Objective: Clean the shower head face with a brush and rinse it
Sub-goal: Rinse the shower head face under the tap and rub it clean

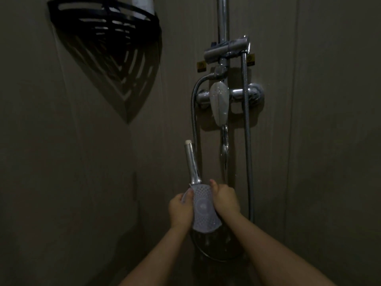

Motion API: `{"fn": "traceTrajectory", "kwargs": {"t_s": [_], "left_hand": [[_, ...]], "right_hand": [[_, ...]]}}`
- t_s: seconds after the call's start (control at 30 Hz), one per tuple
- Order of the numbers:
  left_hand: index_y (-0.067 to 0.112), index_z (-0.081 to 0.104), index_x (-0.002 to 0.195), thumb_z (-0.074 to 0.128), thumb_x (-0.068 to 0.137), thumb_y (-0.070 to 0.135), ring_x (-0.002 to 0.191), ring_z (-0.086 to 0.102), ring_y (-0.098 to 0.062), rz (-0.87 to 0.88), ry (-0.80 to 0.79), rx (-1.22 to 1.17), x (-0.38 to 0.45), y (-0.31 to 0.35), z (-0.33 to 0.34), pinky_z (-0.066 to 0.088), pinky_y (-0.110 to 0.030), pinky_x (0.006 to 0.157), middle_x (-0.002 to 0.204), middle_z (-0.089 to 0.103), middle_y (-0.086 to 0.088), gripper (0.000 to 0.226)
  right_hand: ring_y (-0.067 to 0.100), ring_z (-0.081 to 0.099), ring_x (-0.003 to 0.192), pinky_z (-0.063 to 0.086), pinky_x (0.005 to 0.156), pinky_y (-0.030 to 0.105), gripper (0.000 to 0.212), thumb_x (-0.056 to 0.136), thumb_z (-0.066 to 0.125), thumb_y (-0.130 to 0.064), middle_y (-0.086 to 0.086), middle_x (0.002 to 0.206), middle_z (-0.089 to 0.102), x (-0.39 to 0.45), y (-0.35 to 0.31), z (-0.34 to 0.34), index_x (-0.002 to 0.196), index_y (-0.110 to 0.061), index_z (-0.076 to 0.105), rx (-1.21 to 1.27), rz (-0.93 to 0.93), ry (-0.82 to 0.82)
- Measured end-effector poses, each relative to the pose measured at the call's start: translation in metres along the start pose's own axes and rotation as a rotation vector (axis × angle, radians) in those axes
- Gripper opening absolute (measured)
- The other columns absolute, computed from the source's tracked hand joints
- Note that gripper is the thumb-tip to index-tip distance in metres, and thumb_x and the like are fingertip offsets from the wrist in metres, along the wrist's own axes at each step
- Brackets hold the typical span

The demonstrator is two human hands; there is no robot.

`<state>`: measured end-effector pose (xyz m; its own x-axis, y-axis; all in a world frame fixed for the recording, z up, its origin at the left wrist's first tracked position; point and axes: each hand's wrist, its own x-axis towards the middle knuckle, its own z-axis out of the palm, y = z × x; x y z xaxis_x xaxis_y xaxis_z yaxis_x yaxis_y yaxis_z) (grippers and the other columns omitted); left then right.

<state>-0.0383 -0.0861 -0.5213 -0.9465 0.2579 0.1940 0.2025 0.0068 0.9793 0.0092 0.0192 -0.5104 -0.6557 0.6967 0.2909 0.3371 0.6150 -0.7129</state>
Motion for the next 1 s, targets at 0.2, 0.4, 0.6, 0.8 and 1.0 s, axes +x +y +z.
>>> {"fn": "traceTrajectory", "kwargs": {"t_s": [0.2, 0.4, 0.6, 0.8, 1.0], "left_hand": [[0.013, 0.067, 0.084, 0.057, 0.089, 0.039, 0.064, 0.056, -0.008, 0.108, -0.041, 0.395, 0.016, 0.005, -0.032, 0.037, -0.018, 0.05, 0.08, 0.066, -0.004, 0.029], [0.014, 0.057, 0.1, 0.038, 0.092, 0.054, 0.1, 0.062, -0.029, 0.274, 0.074, 0.972, 0.007, 0.005, -0.048, 0.044, -0.033, 0.076, 0.106, 0.065, -0.01, 0.045], [0.012, 0.025, 0.145, 0.027, 0.098, 0.035, 0.141, 0.025, -0.021, 0.433, 0.061, 1.122, 0.003, -0.001, -0.044, 0.012, -0.043, 0.118, 0.152, 0.03, -0.006, 0.053], [0.022, -0.006, 0.151, 0.017, 0.098, 0.047, 0.147, -0.016, -0.022, 0.451, -0.149, 1.292, 0.002, -0.012, -0.049, -0.013, -0.053, 0.114, 0.16, -0.013, -0.002, 0.062], [0.027, -0.001, 0.151, 0.014, 0.097, 0.048, 0.147, -0.014, -0.024, 0.285, -0.2, 1.205, -0.007, -0.012, -0.037, -0.014, -0.055, 0.113, 0.16, -0.011, -0.004, 0.06]], "right_hand": [[0.007, 0.055, 0.065, 0.04, 0.053, 0.019, 0.023, 0.094, 0.05, -0.035, -0.003, 0.075, 0.058, -0.006, -0.008, 0.001, 0.082, -0.015, 0.056, 0.331, 0.024, -0.379], [0.019, 0.059, 0.078, 0.05, 0.062, 0.026, 0.011, 0.095, 0.05, -0.02, 0.008, 0.09, 0.059, -0.025, -0.013, 0.02, 0.091, -0.01, 0.052, 0.536, 0.145, -0.514], [0.012, 0.059, 0.06, 0.049, 0.043, 0.023, 0.01, 0.095, 0.051, -0.014, 0.006, 0.078, 0.057, -0.048, -0.033, 0.04, 0.085, -0.014, 0.046, 0.829, 0.252, -0.536], [0.03, 0.062, 0.09, 0.052, 0.064, 0.045, 0.024, 0.096, 0.041, -0.004, 0.017, 0.109, 0.061, -0.062, -0.028, 0.046, 0.119, -0.008, 0.048, 1.324, 0.518, -0.44], [0.036, 0.06, 0.106, 0.054, 0.06, 0.038, 0.045, 0.087, 0.047, 0.007, 0.024, 0.127, 0.056, -0.053, -0.019, 0.059, 0.131, 0.0, 0.042, 1.486, 0.626, -0.21]]}}
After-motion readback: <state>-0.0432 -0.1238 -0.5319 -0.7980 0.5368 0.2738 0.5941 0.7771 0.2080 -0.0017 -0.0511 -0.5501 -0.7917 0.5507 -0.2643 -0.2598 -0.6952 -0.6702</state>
